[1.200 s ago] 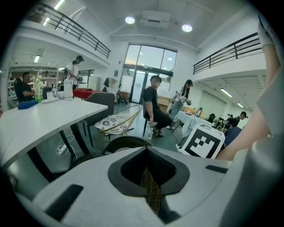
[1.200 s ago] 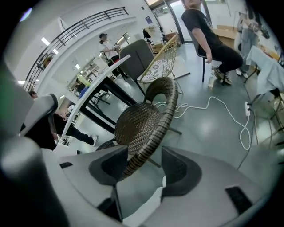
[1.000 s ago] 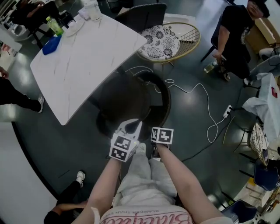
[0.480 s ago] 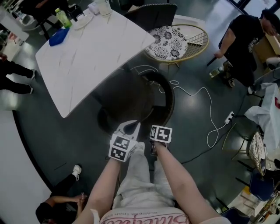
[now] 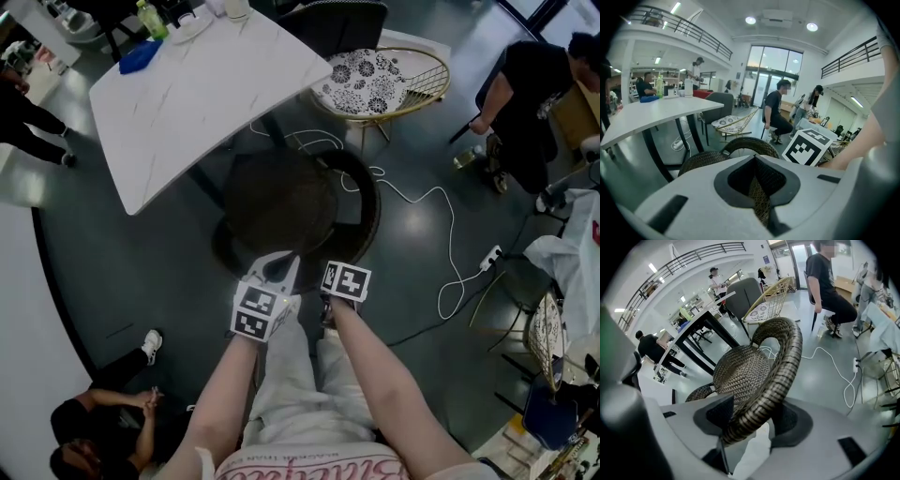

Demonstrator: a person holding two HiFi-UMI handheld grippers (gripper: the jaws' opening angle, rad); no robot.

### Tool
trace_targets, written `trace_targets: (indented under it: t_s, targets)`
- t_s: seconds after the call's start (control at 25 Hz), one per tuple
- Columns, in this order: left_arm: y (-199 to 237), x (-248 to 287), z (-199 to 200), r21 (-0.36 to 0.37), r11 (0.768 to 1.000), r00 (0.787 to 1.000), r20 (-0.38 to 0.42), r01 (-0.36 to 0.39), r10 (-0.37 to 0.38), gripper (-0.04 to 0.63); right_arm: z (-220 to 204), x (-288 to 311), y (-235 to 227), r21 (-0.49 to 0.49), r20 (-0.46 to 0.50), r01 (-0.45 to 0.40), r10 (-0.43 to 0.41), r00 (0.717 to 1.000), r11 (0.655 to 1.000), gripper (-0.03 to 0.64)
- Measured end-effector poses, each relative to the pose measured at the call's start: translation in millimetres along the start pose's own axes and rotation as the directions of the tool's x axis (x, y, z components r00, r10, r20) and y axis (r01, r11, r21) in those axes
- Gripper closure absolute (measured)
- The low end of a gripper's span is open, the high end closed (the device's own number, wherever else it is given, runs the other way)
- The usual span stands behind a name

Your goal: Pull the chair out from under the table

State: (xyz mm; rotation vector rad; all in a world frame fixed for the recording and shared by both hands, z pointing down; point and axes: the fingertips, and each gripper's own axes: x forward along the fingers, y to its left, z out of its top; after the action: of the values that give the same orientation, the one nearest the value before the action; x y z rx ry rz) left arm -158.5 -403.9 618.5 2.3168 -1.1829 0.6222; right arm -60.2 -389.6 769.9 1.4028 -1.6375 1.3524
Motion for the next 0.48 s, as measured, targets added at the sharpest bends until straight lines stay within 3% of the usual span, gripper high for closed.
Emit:
trace_targets:
  t_s: [0.48]
  targets:
    - [-85,-13,-27,-0.059,0.994,0.995,0.033,-0.087,0.089,0.590,-42,-40,-67,-0.032,-0.024,-0.036,0.035,0.999,0.999,0.379]
